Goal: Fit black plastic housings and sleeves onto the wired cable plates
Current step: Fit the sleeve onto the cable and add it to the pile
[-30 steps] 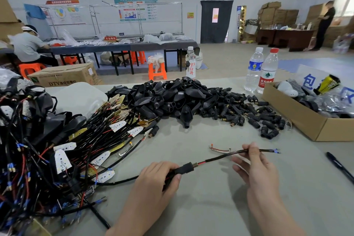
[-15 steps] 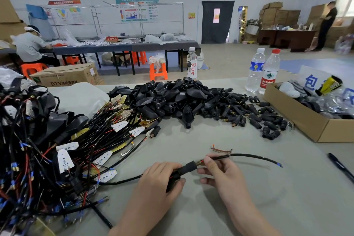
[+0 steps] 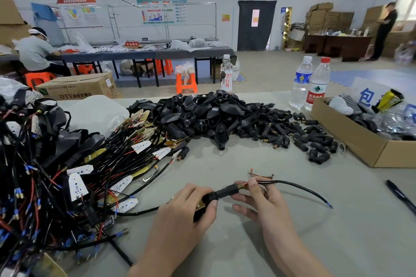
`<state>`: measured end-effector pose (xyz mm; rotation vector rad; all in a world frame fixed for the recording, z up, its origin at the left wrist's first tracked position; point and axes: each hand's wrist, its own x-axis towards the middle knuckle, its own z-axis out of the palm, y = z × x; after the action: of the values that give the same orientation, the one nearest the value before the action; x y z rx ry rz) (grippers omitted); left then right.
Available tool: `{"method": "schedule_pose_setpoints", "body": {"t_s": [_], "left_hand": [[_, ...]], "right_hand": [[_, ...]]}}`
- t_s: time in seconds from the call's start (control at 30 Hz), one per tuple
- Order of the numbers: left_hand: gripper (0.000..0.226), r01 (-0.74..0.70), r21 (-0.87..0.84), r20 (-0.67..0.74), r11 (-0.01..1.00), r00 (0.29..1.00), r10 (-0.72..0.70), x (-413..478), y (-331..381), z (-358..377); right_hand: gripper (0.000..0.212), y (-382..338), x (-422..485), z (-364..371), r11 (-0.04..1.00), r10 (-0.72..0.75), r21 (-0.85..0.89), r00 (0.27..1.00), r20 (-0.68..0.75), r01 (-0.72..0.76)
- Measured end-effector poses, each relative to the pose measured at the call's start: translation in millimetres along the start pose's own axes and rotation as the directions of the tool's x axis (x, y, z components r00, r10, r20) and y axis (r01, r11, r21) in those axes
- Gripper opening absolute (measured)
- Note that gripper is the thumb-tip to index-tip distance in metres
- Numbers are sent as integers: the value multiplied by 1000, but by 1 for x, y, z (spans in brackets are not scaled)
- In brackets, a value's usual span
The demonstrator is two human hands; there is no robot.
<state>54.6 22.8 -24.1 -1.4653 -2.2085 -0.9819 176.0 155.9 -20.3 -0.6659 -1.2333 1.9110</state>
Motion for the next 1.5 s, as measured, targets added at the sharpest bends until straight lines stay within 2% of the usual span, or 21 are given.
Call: {"method": "schedule_pose_setpoints", "body": {"t_s": [0.2,0.43,0.5,0.63,0.83,1.13,1.5], "left_hand": [[20,-33,36,-28,999,999,34,3,1,-1],[35,-88,75,-63,993,994,93,3,2,0],[36,-90,71,-86,993,992,96,4,3,0],[36,-102,61,-104,993,989,108,4,3,-2],[37,-119,83,-97,989,987,127,5,6,-4],[33,-178,96,-96,979,978,188,6,9,-6],[28,-199,128,-100,972,972,212,4,5,-1]], "right_hand": [[39,2,3,-2,997,43,69,999,31,-45],[38,2,4,-3,995,53,81,998,42,-56],[33,2,4,-2,995,58,78,996,72,-64],[30,1,2,0,997,58,47,993,105,-63],[45,-2,2,2,998,36,-47,999,12,-35],[47,-5,-1,3,992,13,-125,1000,-21,-16],[50,-5,0,1,983,76,-169,997,20,-71]]}}
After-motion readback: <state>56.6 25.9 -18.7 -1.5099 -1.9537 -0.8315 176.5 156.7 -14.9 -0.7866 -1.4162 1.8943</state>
